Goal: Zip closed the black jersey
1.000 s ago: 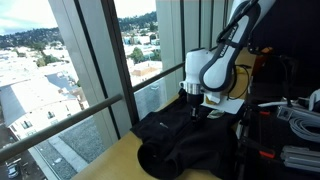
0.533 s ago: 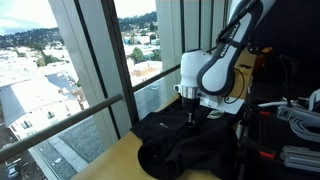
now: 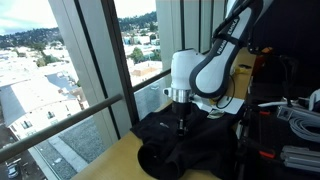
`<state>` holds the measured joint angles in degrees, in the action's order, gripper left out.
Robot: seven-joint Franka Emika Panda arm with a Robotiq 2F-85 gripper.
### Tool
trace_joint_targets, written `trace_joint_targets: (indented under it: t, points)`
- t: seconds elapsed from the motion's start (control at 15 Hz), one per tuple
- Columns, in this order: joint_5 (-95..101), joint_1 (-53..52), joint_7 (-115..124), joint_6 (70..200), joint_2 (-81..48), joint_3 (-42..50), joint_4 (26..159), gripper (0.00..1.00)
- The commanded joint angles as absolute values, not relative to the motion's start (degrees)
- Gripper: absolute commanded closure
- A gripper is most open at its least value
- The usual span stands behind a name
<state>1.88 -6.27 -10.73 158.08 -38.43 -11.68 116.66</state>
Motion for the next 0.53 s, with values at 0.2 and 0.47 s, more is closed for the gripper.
trace_joint_targets:
  t: [0.2,0.47]
  points:
    - [-1.0,-4.0,-15.9,153.3,-39.8,-19.2,112.4,0.98]
    - [-3.2,-3.6,-18.2,150.8,-40.6,-22.5,110.3,0.98]
